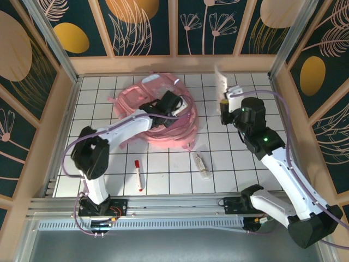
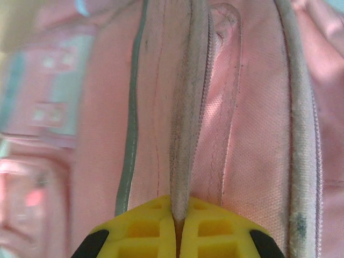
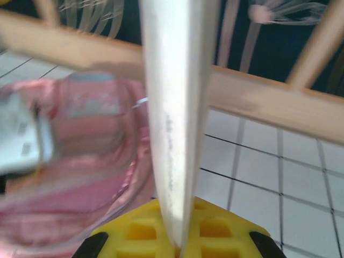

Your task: Pack books, pencil case, and school supplies into a backpack

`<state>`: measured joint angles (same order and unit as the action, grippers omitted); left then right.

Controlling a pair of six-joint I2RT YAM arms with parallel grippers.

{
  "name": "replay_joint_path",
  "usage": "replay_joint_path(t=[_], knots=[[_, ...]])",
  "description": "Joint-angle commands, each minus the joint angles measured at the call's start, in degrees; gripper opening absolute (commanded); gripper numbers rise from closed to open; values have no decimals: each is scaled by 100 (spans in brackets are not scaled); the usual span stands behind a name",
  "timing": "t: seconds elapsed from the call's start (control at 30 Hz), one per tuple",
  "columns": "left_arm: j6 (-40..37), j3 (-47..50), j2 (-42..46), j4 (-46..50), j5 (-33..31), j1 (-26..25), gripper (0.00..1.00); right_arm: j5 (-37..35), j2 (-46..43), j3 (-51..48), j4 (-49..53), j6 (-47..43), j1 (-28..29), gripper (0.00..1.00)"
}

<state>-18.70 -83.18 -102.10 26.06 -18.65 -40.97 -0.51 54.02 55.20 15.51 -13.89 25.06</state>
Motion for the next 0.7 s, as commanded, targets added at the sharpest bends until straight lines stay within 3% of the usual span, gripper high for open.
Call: replay_joint_path(t=[0.0,0.1,0.2,0.53,0.67], knots=[[-315,-555,673,-244,209,432,0,1769,-116,-198,-562,-1557,-18,0],[-307,-1345,518,295,544,600,0,3126,87,-258,39,-3392,-4,0],[-408,-1748,490,347,768,599,0,3649,331,-355,187,-4485,145,0],[-411,-2827,60,830,1127,607,0,3228,1417,-1166,-3599,-5006,802,0],[-396,-2936,58,887,1143,611,0,2772,2253,-887,-3789,-5832,952,0]])
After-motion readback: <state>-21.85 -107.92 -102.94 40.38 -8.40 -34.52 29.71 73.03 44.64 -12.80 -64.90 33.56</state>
